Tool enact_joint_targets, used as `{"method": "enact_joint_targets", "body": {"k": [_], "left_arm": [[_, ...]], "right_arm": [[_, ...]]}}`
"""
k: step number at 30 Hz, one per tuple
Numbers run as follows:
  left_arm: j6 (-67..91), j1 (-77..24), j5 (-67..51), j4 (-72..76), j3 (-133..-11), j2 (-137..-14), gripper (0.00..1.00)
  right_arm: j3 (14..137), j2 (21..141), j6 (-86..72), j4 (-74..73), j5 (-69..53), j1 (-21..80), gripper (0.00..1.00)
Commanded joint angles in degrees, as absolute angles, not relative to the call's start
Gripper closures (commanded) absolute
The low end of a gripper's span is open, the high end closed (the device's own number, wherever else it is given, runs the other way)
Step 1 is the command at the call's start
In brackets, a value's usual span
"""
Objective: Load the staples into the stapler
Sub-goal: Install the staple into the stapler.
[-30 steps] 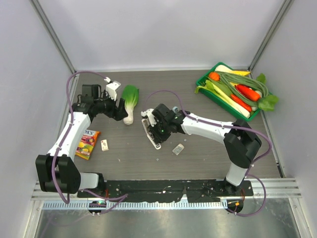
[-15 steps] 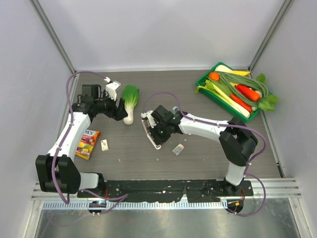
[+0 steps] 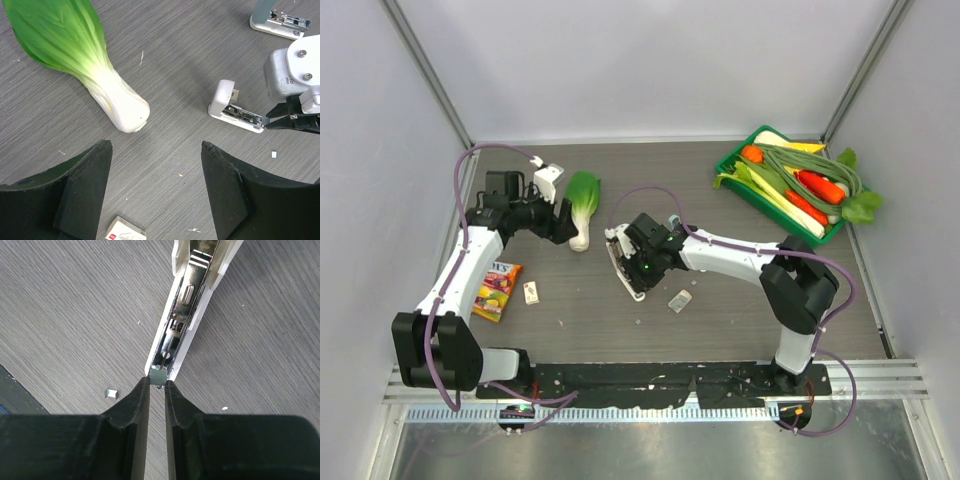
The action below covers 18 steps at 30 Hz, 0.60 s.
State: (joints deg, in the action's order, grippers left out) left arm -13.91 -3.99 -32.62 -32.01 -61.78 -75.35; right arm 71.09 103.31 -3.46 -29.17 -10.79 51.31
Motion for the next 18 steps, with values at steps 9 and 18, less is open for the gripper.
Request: {"method": "enact_joint_targets", "body": {"k": [9, 18], "left_arm": [[-13.36, -3.52, -33.75, -31.20, -61.44, -75.15, 0.25], [-13.36, -3.52, -33.75, -31.20, -61.52, -75.32, 0.25]], "right_arm": [[71.10, 103.80, -4.31, -28.30, -9.93, 51.50, 0.85], [70.75, 103.62, -3.69, -28.21, -8.36, 51.50, 0.86]]}}
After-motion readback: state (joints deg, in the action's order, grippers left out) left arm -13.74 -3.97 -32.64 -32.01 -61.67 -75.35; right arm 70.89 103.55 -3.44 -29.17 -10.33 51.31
